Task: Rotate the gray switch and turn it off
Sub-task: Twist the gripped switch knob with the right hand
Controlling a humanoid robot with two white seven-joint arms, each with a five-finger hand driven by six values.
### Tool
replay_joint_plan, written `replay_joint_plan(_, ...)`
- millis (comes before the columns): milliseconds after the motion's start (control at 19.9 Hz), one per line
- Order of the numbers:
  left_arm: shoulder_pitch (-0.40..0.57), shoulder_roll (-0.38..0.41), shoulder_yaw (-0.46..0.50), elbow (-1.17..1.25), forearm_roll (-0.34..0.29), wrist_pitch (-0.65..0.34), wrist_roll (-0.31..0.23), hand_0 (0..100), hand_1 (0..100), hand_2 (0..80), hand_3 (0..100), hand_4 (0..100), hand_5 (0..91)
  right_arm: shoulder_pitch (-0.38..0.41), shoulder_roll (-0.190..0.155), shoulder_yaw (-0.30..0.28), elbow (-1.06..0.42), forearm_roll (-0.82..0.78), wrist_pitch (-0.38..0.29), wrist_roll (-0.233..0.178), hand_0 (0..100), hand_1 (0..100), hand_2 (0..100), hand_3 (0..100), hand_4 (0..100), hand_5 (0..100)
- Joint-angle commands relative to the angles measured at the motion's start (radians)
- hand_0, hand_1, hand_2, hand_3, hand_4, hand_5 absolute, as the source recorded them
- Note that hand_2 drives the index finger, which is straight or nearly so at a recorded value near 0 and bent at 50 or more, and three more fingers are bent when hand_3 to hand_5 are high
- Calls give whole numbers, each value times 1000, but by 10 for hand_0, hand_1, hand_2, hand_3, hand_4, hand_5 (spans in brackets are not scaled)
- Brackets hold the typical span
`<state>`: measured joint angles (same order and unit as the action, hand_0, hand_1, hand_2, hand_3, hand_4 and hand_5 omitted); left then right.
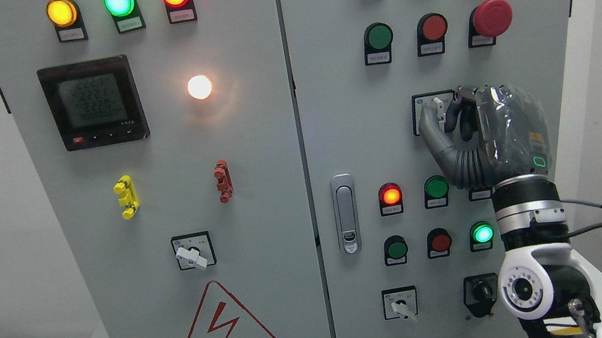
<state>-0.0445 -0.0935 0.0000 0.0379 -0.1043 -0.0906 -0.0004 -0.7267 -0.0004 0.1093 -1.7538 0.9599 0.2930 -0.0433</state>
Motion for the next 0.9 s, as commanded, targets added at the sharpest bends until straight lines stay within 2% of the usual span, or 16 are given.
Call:
replay_joint_plan(0,0,0,32,0,0,0,0,120,389,0,0,0,0,3,-32,1,-4,-1,-5,-1,611,353,749,991,907,1000)
replay_joint_plan(853,0,0,32,0,0,0,0,120,389,0,0,0,0,1,-33,0,-13,-3,-14,-9,597,324,744,990,907,1000)
